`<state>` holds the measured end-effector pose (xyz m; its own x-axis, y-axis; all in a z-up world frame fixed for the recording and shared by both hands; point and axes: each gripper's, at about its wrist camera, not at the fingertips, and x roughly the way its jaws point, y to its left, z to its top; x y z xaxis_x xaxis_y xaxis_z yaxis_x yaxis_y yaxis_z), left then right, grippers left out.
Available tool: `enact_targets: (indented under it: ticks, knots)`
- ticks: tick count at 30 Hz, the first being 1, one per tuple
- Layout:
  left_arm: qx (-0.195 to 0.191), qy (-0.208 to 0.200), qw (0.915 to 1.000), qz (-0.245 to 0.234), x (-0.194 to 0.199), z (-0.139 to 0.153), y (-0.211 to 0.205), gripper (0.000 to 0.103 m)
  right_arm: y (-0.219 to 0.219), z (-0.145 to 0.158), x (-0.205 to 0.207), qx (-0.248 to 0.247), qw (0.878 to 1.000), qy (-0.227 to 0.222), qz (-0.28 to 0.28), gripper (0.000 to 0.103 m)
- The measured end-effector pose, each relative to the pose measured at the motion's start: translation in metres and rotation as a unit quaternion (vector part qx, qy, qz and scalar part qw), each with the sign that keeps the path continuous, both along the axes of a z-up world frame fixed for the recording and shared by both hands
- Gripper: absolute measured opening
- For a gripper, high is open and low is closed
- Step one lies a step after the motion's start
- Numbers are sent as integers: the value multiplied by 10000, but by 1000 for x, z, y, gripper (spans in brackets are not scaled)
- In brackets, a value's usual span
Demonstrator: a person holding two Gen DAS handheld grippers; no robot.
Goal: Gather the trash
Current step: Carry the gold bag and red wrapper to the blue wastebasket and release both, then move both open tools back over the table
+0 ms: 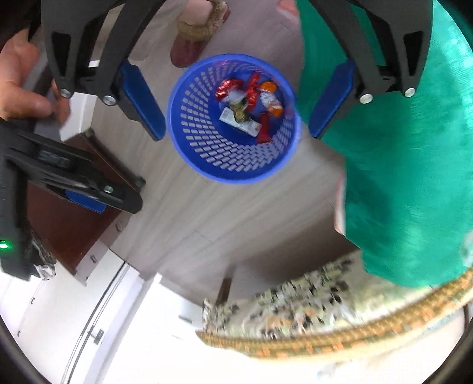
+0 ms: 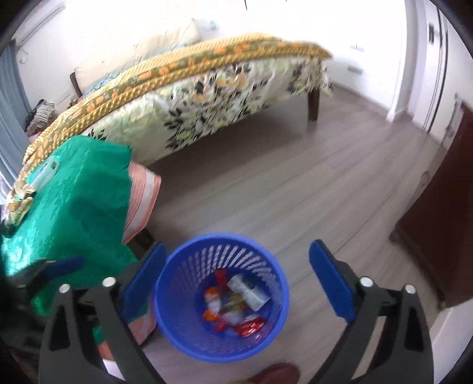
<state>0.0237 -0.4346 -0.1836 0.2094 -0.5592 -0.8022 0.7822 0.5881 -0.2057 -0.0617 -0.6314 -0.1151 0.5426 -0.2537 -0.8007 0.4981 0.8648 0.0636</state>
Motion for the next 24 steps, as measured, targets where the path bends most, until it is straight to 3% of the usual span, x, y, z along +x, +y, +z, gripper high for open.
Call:
enact_targets:
  ticks: [7,14,18,24]
  knots:
    - [10,-425,9985,354,-3,36,81,98,40,13,15,-358,9986,-295,261,95]
    - [229,-855,9908,1023,16,57,193,98,146,16,52,-379,9901,-339,1310,95]
    - [301,-902,9806,1713,50,67,272,98,231,18,82,-157,9764,-319,2131,95]
    - [340,-889,9602,2625,121,80,353,98,319,2,139,4,9593,24,2824,95]
